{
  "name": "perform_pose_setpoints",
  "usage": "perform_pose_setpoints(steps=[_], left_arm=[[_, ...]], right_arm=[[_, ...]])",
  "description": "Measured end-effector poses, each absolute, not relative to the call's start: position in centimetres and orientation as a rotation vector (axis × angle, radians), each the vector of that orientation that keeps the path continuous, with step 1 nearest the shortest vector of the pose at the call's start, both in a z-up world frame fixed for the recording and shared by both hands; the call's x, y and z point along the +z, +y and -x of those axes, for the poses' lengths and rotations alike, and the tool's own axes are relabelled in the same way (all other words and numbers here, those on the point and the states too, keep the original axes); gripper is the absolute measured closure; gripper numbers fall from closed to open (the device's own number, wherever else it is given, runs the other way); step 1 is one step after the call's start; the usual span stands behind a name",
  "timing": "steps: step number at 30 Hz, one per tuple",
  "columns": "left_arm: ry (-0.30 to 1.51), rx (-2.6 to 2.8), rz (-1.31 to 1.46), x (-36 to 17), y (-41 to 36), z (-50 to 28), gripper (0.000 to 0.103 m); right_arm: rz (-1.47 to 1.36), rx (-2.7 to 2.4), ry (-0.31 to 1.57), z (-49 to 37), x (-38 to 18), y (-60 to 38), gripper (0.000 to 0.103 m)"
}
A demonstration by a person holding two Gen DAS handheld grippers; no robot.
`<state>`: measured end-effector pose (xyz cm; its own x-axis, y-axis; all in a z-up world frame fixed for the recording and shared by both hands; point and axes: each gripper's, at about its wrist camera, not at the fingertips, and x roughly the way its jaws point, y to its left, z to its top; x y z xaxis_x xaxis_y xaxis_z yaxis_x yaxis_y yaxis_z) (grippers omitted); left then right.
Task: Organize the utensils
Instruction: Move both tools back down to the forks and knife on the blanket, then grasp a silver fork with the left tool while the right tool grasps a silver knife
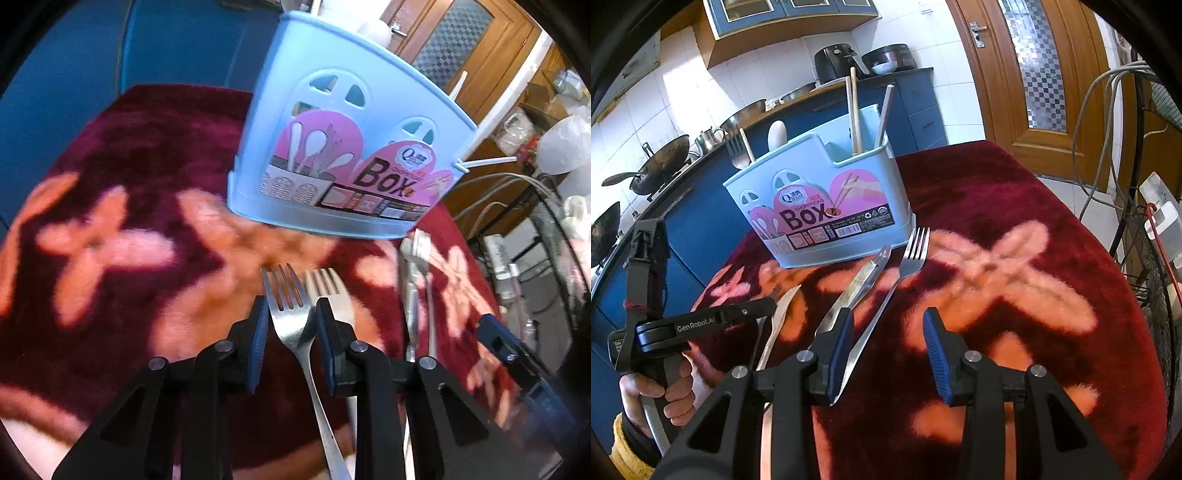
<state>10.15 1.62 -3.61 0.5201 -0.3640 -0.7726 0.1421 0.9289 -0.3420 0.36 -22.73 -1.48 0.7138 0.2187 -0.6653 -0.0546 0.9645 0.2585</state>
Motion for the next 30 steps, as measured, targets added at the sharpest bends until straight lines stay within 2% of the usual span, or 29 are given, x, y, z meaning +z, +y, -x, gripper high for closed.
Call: perform_pose_setpoints(steps=[5,22,24,28,30], left_arm=[[0.955,-0.169,0.129,-3.3,1.2,-9.5,0.077],[1.061,-0.430,0.487,-4.4,4.9,-9.4,0.078],[1.063,-0.454,0.500,-4.6,4.9,-9.3,0.082],[1.067,-0.475,0.506,-4.9,4.5,-9.4,0.101],[1.063,-0.474,0.493,-5.0,4.2,-9.6,0.103]], right_arm=[[-0.232,0.150,0.758,-0.3,-1.4,-22.9,0.061],[-0.226,0.158,0.754,-0.2,-1.3,-22.6,0.061],[-0.227,0.159,0.752,-0.2,-1.3,-22.6,0.061],[-0.224,0.158,0.754,-0.2,-1.3,-22.6,0.061],[-0.221,0.156,0.757,-0.3,-1.3,-22.6,0.061]])
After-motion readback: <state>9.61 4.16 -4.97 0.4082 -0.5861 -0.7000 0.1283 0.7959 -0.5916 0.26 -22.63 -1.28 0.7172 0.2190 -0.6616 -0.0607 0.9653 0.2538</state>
